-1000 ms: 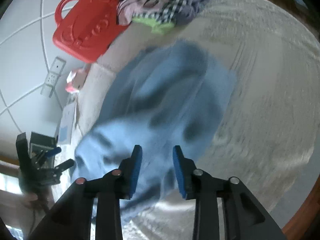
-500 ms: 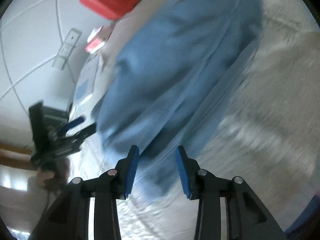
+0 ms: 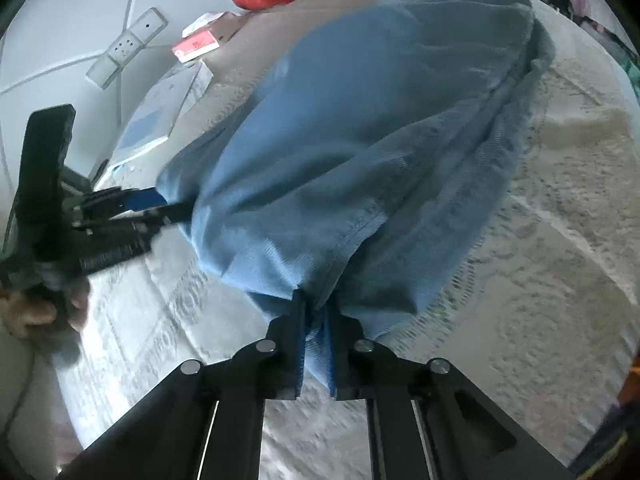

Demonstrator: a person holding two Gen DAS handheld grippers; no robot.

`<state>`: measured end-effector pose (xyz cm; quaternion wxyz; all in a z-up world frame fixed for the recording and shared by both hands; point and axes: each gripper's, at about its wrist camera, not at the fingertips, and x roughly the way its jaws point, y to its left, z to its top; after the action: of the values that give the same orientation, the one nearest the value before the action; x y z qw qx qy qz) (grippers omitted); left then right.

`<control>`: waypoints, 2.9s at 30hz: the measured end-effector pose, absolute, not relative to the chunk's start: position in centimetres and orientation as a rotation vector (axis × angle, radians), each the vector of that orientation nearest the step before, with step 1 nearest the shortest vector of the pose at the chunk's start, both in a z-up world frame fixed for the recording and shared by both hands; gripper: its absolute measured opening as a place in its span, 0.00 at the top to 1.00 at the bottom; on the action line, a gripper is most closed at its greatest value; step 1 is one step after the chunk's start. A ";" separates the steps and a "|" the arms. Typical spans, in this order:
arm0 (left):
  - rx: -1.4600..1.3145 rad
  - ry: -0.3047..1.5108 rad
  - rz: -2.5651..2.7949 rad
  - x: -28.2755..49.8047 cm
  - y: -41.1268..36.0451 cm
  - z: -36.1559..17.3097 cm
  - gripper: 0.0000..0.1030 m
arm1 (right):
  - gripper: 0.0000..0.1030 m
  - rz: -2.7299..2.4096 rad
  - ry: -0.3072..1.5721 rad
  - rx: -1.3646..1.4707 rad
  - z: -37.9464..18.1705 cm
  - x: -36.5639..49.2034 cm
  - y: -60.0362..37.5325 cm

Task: Fold clothes
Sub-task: 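Move both open tools to the end of the folded trousers, then grasp the folded trouser end with both tools and fold it over, then open both tools and release the folded trousers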

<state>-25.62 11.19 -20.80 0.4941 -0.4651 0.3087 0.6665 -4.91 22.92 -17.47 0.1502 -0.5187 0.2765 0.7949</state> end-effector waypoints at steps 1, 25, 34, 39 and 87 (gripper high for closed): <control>-1.131 0.759 1.637 -26.1 10.6 -20.8 0.72 | 0.94 2.277 0.764 -1.501 -17.2 -4.1 23.0; -1.169 0.672 1.653 -25.5 11.1 -21.9 0.68 | 0.33 2.238 0.850 -1.378 -18.3 -4.1 22.4; -1.092 0.557 1.782 -24.8 14.2 -14.6 0.85 | 0.86 2.380 1.016 -1.279 -13.9 -1.9 29.3; -1.012 0.506 1.832 -24.7 21.0 -9.4 0.85 | 0.86 2.470 1.089 -1.154 -9.8 -0.9 35.7; -1.212 0.760 1.822 -26.3 36.7 -17.8 0.73 | 0.98 2.202 1.173 -1.419 -18.8 -3.1 56.9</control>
<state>-26.29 36.71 -17.84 0.4008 -0.4793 0.3007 0.7206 -3.06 56.89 -18.76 0.1352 -0.4897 0.4051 0.7602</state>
